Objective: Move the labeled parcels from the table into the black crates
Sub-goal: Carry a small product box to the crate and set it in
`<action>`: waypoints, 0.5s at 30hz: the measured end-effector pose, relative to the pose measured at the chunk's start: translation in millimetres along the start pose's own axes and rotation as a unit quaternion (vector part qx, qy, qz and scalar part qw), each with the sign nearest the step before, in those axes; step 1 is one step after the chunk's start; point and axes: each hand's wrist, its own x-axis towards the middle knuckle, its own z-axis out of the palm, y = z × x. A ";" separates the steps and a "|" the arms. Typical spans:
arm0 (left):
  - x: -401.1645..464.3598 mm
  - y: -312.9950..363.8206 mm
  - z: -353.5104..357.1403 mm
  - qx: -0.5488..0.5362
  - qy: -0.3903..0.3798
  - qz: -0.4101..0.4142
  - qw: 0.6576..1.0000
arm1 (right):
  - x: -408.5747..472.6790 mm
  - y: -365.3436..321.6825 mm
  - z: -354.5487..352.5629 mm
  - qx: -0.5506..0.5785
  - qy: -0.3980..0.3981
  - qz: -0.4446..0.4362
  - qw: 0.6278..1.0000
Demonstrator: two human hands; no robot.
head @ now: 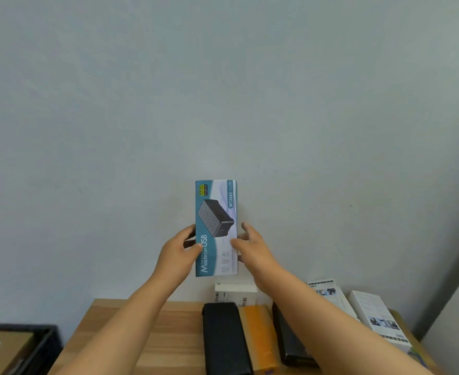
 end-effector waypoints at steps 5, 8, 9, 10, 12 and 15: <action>7.1 11.5 -18.9 0.031 0.035 0.033 0.998 | -6.9 -24.6 -0.8 0.070 -0.055 -0.039 0.995; 11.0 17.9 -31.6 0.056 0.047 0.055 0.996 | -8.2 -33.9 -0.5 0.096 -0.059 -0.038 0.993; 11.2 20.5 -35.0 0.052 0.047 0.055 0.996 | -8.0 -35.5 -1.1 0.101 -0.059 -0.037 0.992; 10.9 23.4 -37.9 0.034 0.043 0.050 0.997 | -7.9 -36.6 -1.3 0.104 -0.060 -0.036 0.992; 9.9 27.9 -41.9 -0.013 0.036 0.033 0.999 | -8.9 -39.3 -0.7 0.114 -0.062 -0.038 0.991; 8.1 35.2 -46.3 -0.056 0.040 0.013 0.998 | -9.7 -41.2 -0.5 0.126 -0.059 -0.047 0.989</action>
